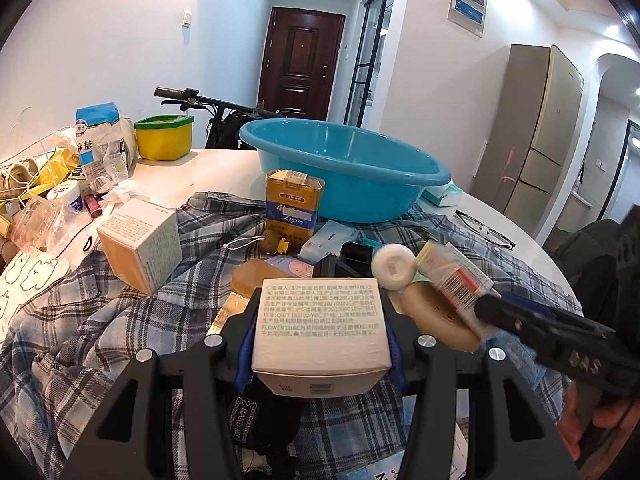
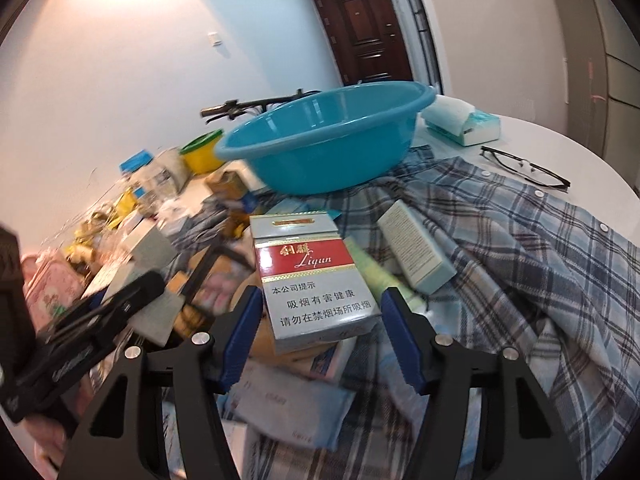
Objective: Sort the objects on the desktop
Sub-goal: 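Hold the white printed box in the left tool while the right tool grasps the red-and-white Liqun cigarette box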
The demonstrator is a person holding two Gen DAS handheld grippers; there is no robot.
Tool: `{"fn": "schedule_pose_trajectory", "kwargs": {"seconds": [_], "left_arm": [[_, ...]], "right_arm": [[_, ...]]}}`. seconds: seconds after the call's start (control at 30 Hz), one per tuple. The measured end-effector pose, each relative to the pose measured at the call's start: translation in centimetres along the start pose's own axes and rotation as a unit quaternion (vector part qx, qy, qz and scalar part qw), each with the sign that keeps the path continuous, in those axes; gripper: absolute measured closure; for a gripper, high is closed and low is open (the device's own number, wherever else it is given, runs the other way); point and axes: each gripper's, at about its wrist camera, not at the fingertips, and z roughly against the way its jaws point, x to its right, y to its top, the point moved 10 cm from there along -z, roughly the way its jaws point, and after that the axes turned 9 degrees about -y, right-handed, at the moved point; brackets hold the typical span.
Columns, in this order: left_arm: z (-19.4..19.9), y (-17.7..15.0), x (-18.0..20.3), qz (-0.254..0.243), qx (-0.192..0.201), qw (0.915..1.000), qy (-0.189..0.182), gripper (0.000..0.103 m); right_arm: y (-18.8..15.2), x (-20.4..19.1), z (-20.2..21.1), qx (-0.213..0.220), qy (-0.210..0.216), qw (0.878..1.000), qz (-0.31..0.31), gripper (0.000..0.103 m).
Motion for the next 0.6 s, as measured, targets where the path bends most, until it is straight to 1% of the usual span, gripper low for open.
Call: {"fn": "schedule_pose_trajectory", "kwargs": {"seconds": [0.03, 0.07, 0.13, 0.3, 0.37, 0.43, 0.47, 0.6], "left_arm": [[0.0, 0.0, 0.0, 0.000, 0.000, 1.0000, 0.000, 0.049], [0.0, 0.0, 0.0, 0.000, 0.000, 1.0000, -0.001, 0.049], [0.1, -0.2, 0.0, -0.001, -0.001, 1.0000, -0.001, 0.049], [0.0, -0.4, 0.1, -0.005, -0.004, 1.0000, 0.002, 0.049], [0.0, -0.5, 0.1, -0.007, -0.003, 1.0000, 0.004, 0.049], [-0.1, -0.6, 0.0, -0.009, -0.004, 0.9999, 0.007, 0.049], [-0.1, -0.7, -0.1, -0.010, -0.004, 0.9999, 0.011, 0.049], [-0.5, -0.9, -0.1, -0.010, -0.007, 0.9999, 0.011, 0.049]], "right_arm": [[-0.2, -0.3, 0.3, 0.002, 0.001, 1.000, 0.005, 0.042], [-0.5, -0.5, 0.5, 0.001, 0.003, 1.000, 0.012, 0.035], [-0.8, -1.2, 0.4, -0.003, 0.010, 1.000, 0.029, 0.031], [-0.7, -0.6, -0.4, 0.000, -0.016, 1.000, 0.024, 0.030], [-0.7, -0.6, -0.7, -0.006, -0.010, 1.000, 0.013, 0.030], [-0.7, -0.6, -0.8, -0.010, 0.005, 1.000, 0.002, 0.030], [-0.8, -0.6, -0.9, -0.012, 0.010, 1.000, -0.004, 0.028], [-0.8, 0.1, -1.6, -0.018, 0.006, 0.999, -0.032, 0.026]]}}
